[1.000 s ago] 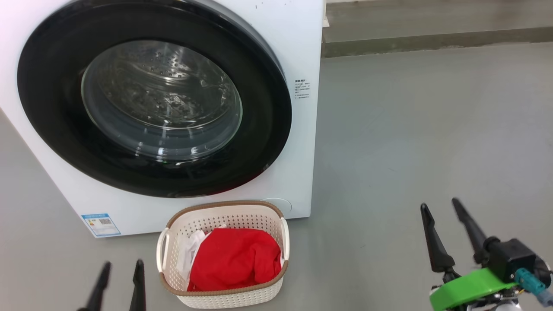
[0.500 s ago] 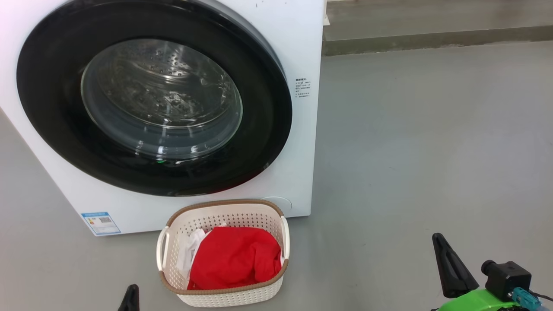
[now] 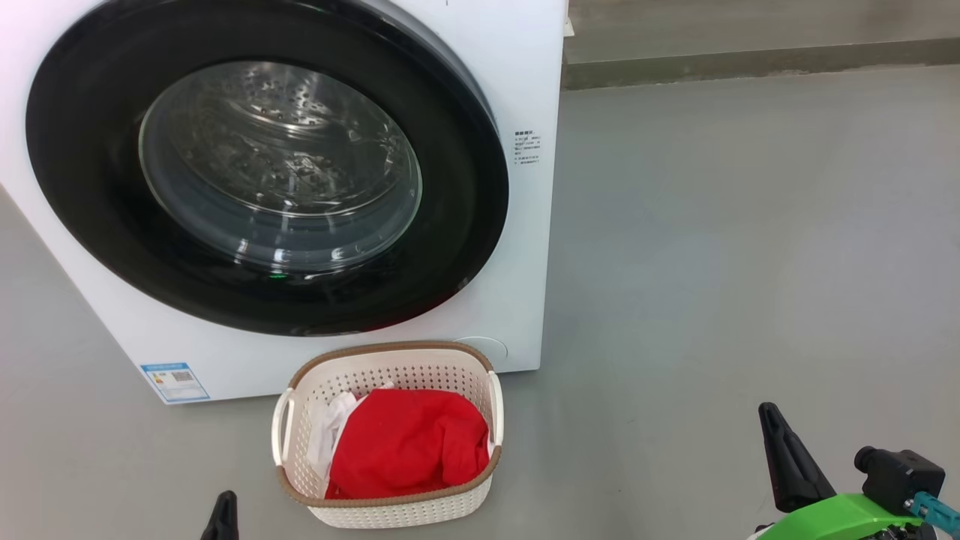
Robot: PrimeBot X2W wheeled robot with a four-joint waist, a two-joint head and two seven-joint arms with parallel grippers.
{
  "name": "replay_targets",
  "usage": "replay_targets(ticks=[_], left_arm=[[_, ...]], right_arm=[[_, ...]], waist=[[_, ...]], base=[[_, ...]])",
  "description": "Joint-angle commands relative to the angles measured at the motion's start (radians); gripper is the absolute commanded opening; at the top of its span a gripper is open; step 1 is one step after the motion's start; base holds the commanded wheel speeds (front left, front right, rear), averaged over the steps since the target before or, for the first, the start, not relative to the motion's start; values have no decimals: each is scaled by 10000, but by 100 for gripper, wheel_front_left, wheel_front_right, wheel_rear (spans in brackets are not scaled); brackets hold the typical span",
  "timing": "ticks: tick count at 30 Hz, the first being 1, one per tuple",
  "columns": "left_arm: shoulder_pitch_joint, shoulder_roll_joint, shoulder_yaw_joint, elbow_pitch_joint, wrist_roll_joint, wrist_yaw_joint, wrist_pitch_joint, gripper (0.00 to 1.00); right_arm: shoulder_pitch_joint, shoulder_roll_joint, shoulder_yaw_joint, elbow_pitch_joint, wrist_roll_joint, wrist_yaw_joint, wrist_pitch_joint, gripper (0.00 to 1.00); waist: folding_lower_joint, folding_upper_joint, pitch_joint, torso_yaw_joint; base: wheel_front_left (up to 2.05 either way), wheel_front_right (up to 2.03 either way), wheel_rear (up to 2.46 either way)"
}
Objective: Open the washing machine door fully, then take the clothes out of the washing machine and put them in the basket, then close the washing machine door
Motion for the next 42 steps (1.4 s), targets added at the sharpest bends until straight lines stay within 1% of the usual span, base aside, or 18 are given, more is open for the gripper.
replay_targets(ticks=[1,42], left_arm=[[-469,133,75,-202,-301,-34,58,0],[-1175,219,118,-74,-4875,-89,1205,0]], right_arm=[[-478,-105,-47,-294,364,-8,51,0],[-895,-170,-266,-357,4872,-20,1228,0]], waist=[[-2,-1,10,4],[-2,-1,262,79]], base=[[0,0,0],[0,0,0]])
